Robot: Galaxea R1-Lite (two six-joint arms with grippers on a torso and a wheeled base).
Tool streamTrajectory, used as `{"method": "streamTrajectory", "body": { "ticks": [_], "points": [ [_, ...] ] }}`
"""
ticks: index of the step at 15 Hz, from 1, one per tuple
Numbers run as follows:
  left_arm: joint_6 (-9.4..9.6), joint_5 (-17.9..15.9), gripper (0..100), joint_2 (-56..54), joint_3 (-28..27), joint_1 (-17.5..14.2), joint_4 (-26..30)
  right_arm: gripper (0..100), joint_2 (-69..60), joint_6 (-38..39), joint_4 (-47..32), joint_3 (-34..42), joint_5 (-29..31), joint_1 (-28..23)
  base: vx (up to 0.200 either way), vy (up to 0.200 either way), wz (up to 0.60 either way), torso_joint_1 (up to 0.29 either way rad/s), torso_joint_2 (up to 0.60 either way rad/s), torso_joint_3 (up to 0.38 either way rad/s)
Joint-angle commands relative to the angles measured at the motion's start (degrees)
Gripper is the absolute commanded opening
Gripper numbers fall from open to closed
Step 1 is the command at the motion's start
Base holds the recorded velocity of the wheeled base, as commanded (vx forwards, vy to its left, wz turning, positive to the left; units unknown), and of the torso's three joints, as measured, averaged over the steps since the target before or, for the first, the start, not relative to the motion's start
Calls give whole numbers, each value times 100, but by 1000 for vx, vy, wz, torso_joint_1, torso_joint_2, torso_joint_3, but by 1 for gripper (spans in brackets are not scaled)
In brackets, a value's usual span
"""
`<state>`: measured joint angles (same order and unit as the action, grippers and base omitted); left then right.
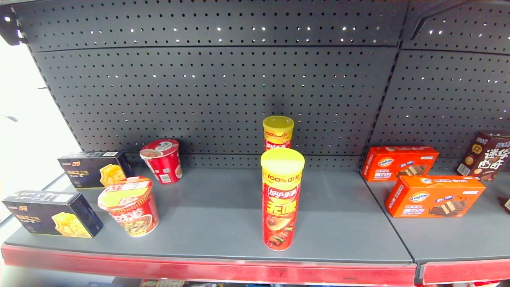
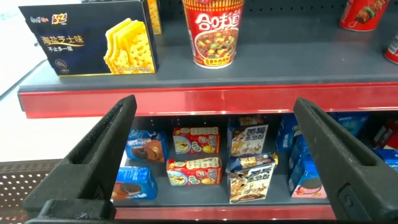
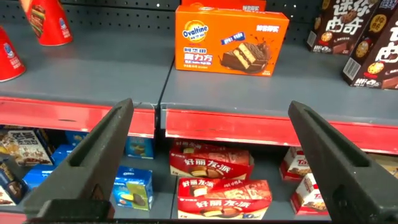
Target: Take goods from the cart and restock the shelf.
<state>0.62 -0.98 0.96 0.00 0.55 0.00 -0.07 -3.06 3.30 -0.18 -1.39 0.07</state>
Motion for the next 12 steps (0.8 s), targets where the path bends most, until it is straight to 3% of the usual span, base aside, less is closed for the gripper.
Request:
{"method": "streamTrajectory", "body": {
  "ticks": [1, 12],
  "points": [
    [-1, 1, 100, 9, 0, -2, 0, 100, 7, 7, 4, 1, -2, 1, 0, 0, 0, 0, 0, 0],
    [-1, 1, 100, 9, 0, -2, 0, 100, 7, -19, -5, -8, -63, 1, 0, 0, 0, 0, 0, 0]
  ]
}}
